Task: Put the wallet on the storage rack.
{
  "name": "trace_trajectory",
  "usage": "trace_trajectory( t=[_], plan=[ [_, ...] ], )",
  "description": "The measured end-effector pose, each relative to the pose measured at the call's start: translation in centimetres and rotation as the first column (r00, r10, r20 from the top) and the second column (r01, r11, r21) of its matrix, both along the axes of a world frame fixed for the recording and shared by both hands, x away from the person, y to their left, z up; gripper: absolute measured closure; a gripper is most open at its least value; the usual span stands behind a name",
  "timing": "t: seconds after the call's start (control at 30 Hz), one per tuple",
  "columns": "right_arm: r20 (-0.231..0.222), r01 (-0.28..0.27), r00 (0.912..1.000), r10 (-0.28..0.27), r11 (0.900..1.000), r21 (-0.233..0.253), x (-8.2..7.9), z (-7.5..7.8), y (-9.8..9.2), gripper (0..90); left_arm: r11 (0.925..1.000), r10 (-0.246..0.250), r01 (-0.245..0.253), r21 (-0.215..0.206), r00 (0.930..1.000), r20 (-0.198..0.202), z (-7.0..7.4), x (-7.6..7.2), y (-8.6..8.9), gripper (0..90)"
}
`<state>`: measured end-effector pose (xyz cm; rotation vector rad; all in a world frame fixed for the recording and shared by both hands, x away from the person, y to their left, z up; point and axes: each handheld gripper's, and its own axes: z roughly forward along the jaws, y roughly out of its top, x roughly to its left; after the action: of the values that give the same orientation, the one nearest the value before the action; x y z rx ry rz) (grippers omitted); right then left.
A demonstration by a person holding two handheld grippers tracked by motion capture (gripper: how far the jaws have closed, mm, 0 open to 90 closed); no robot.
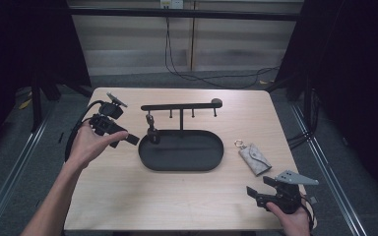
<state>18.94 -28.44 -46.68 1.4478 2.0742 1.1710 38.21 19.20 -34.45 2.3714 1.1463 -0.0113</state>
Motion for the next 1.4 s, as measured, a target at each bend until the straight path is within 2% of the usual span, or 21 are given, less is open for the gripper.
trace_trajectory(
  t=[0.17,0.27,0.33,0.4,0.6,0.7,0.73,0.77,0.83,0.87,0.9,0.93,1.0,1.03,1.07,1.17,1.23,1.33,1.4],
  plan=[
    [-0.002,0.011,0.9999,-0.011,1.0,0.004,0.2,0.0,-0.2,22.5,0.9982,-0.012,0.013,-0.059,0.9998,0.017,-0.9,-1.2,0.8,24.2],
    [-0.016,0.024,0.9996,-0.024,1.0,0.006,0.5,-0.1,-0.3,22.6,0.997,-0.021,0.023,-0.074,0.9994,0.027,-1.5,-1.6,1.1,22.5],
    [-0.022,0.028,0.9994,-0.027,1.0,0.003,0.7,-0.2,-0.3,22.6,0.9945,-0.03,0.033,-0.099,0.9991,0.029,-2.2,-2.0,1.4,21.6],
    [-0.032,0.03,0.999,-0.03,1.0,0.0,0.9,-0.3,-0.2,22.5,0.9933,-0.039,0.041,-0.108,0.999,0.019,-2.8,-2.2,1.6,18.5],
    [-0.022,0.033,0.9992,-0.033,0.999,-0.005,1.0,0.2,-0.5,22.5,0.9792,-0.03,0.038,-0.199,0.9986,0.043,-5.1,-3.9,2.8,19.8],
    [-0.038,0.026,0.9989,-0.025,1.0,0.003,1.2,0.3,-0.9,24.3,0.9787,0.01,0.003,-0.205,0.9979,0.064,-5.9,-4.8,3.3,17.3],
    [-0.047,0.009,0.9989,-0.009,1.0,0.0,1.2,0.4,-0.9,25.4,0.9795,0.001,0.011,-0.201,0.998,0.063,-6.4,-5.2,3.4,17.4],
    [-0.046,0.013,0.9989,-0.014,1.0,-0.016,1.1,0.5,-0.9,25.5,0.9799,0.0,0.017,-0.199,0.9965,0.083,-6.8,-5.6,3.5,17.8],
    [-0.058,0.019,0.9981,-0.019,1.0,-0.013,1.1,0.4,-0.9,25.9,0.9794,0.015,0.011,-0.202,0.992,0.126,-7.4,-6.5,3.8,19.9],
    [-0.068,0.017,0.9975,-0.018,1.0,-0.012,1.2,0.3,-0.8,25.9,0.979,0.032,0.001,-0.204,0.9873,0.156,-7.7,-6.9,4.0,20.1],
    [-0.076,0.015,0.997,-0.017,1.0,-0.024,1.3,0.3,-0.8,26.0,0.9816,0.052,-0.015,-0.19,0.9807,0.189,-8.0,-7.3,4.3,21.7],
    [-0.084,0.015,0.9963,-0.018,0.999,-0.029,1.5,0.3,-0.8,26.0,0.9812,0.06,-0.023,-0.192,0.9806,0.187,-8.3,-7.6,4.7,21.7],
    [-0.086,0.016,0.9962,-0.017,1.0,-0.013,1.9,0.4,-0.9,25.9,0.9741,0.062,-0.026,-0.224,0.9854,0.159,-8.9,-7.9,5.4,21.6],
    [-0.09,0.021,0.9957,-0.021,1.0,-0.005,2.1,0.5,-0.9,25.6,0.9726,0.076,-0.037,-0.23,0.9834,0.164,-9.4,-8.4,5.7,21.6],
    [-0.095,0.026,0.9952,-0.025,1.0,0.006,2.4,0.7,-0.9,25.2,0.9745,0.077,-0.04,-0.221,0.9835,0.164,-9.7,-8.7,5.9,21.6],
    [-0.091,0.027,0.9955,-0.027,1.0,-0.004,3.3,1.2,-0.7,25.2,0.9703,0.09,-0.054,-0.236,0.9854,0.145,-10.6,-9.6,6.4,21.7],
    [-0.092,0.029,0.9953,-0.03,1.0,-0.008,3.7,1.4,-0.6,25.1,0.9749,0.092,-0.059,-0.215,0.9848,0.147,-10.8,-10.4,6.6,22.5],
    [-0.108,0.036,0.9935,-0.036,0.999,-0.003,4.4,2.0,-0.8,23.5,0.9736,0.067,-0.032,-0.226,0.9867,0.148,-11.1,-11.8,6.9,24.8],
    [-0.159,0.027,0.9868,-0.028,1.0,-0.008,5.0,2.4,-0.9,22.0,0.9692,0.076,-0.036,-0.244,0.9849,0.156,-11.5,-12.9,7.1,24.8]
  ],
)
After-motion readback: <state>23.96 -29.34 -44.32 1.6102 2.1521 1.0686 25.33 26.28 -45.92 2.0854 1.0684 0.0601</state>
